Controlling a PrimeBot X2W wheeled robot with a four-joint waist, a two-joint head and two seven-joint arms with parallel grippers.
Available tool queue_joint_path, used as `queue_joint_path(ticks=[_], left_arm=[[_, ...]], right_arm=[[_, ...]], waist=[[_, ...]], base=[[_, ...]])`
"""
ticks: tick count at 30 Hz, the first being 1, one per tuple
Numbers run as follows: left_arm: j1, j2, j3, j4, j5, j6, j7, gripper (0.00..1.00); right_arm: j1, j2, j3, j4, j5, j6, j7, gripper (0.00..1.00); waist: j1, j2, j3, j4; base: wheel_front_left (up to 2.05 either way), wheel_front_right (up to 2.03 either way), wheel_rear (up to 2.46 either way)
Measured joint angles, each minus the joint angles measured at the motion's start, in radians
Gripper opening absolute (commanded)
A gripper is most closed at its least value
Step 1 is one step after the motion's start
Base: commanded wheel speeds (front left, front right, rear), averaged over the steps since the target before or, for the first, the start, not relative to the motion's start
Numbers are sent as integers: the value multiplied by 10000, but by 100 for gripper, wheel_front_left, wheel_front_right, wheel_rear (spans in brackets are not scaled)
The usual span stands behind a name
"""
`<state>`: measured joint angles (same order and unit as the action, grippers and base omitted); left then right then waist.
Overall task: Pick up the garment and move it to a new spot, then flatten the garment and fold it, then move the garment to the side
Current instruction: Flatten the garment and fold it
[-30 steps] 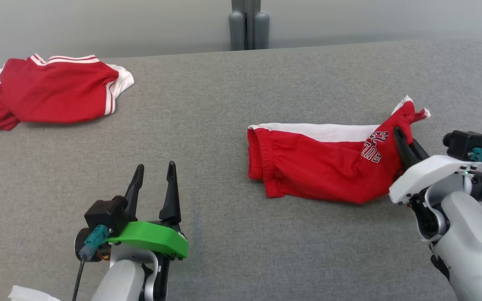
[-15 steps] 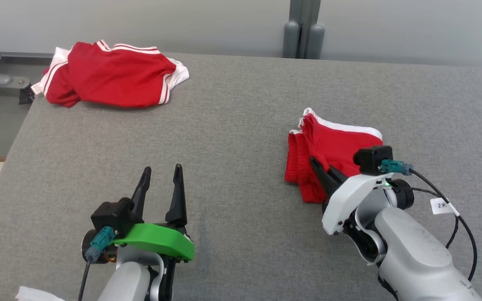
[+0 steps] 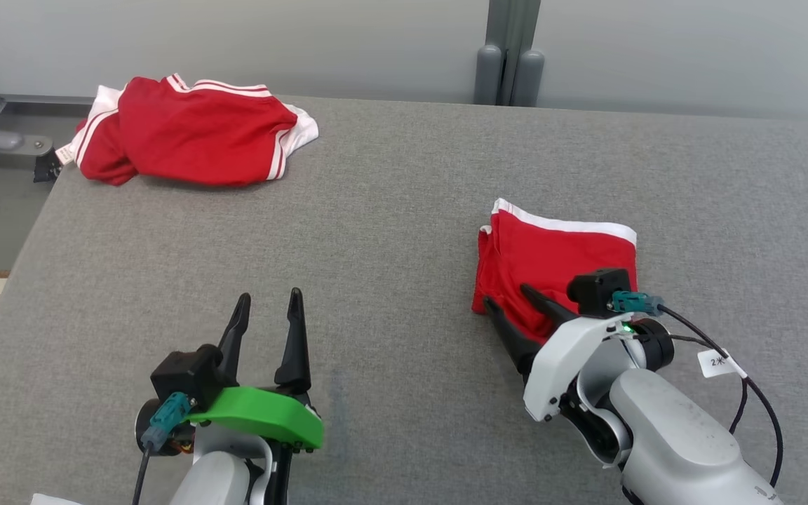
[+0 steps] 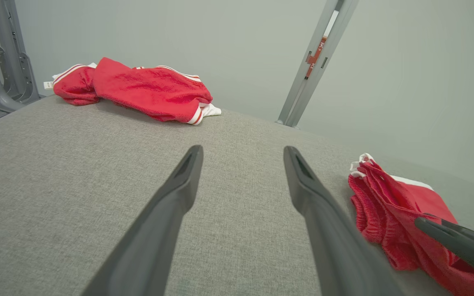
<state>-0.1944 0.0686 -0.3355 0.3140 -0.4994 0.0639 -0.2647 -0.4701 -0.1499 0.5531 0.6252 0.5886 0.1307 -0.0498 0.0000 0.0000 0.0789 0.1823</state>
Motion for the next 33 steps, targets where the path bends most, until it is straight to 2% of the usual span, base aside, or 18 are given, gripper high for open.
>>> queue_joint_path(ticks=[5,10,17,18,19,22,23,33], left_arm=[[0,-42,-35,13,6,-25,0,100],[3,-61,-52,13,21,-27,0,100],[2,-88,-115,44,31,-38,0,100],[0,-92,-128,46,33,-40,0,100],[-3,-96,-134,46,33,-40,0,100],[-22,-105,-123,52,31,-65,0,100],[-26,-109,-109,54,31,-65,0,100],[-29,-123,4,67,58,-67,0,100]], right_arm=[[137,-119,-144,-627,81,0,-447,100],[147,-520,-865,-1313,15,0,-744,100],[126,-1099,-1685,-1055,-1442,0,-328,100],[95,-1174,-1687,-920,-1737,0,-207,86],[55,-1229,-1649,-794,-1912,0,-98,53],[-89,-1432,-1252,-393,-2395,0,263,16],[-95,-1482,-1131,-318,-2431,0,337,0],[-88,-1511,433,-180,-1776,0,570,0]], waist=[[0,0,-9,-258],[0,0,-11,-406],[0,0,79,-294],[0,0,100,-254],[0,0,119,-218],[0,0,190,-56],[0,0,208,-11],[0,0,378,352]], base=[[0,0,0],[0,0,0],[0,0,0],[0,0,0],[0,0,0],[0,0,0],[0,0,0],[0,0,0]])
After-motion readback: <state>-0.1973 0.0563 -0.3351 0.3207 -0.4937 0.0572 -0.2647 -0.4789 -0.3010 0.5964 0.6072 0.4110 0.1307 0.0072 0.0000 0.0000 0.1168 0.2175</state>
